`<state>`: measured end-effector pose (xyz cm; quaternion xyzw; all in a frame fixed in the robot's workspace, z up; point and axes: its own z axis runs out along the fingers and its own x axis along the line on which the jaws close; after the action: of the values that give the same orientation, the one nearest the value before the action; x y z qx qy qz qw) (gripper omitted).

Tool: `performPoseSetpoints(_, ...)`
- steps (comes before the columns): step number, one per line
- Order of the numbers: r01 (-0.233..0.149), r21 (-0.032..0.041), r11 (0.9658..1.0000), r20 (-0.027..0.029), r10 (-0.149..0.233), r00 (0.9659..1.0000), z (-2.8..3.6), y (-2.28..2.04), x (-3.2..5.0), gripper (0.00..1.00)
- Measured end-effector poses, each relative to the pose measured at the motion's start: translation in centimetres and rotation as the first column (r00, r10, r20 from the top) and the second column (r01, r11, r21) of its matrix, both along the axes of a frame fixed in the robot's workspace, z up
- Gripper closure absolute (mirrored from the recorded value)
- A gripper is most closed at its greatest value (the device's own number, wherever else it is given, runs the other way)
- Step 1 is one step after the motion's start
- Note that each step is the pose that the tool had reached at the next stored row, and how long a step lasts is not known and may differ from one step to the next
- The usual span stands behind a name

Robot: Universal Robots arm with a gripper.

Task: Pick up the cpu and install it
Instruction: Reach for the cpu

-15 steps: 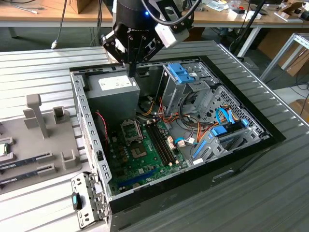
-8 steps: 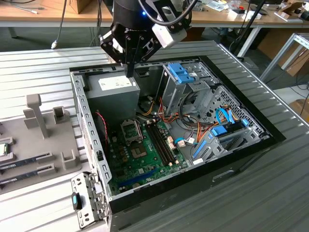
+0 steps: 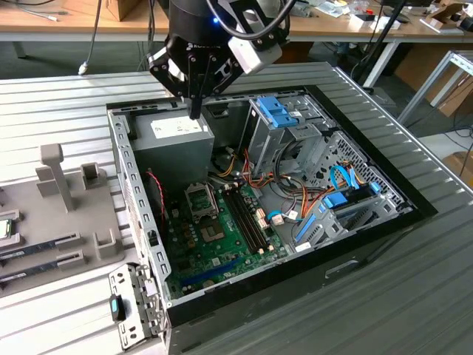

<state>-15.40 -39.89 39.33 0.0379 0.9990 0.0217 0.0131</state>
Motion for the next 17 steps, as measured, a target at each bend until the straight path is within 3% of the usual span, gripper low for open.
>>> performPoseSetpoints(17, 0.000, 0.0000, 1.0000, 0.0000, 0.000, 1.0000, 0.00, 0.00, -0.92, 0.89)
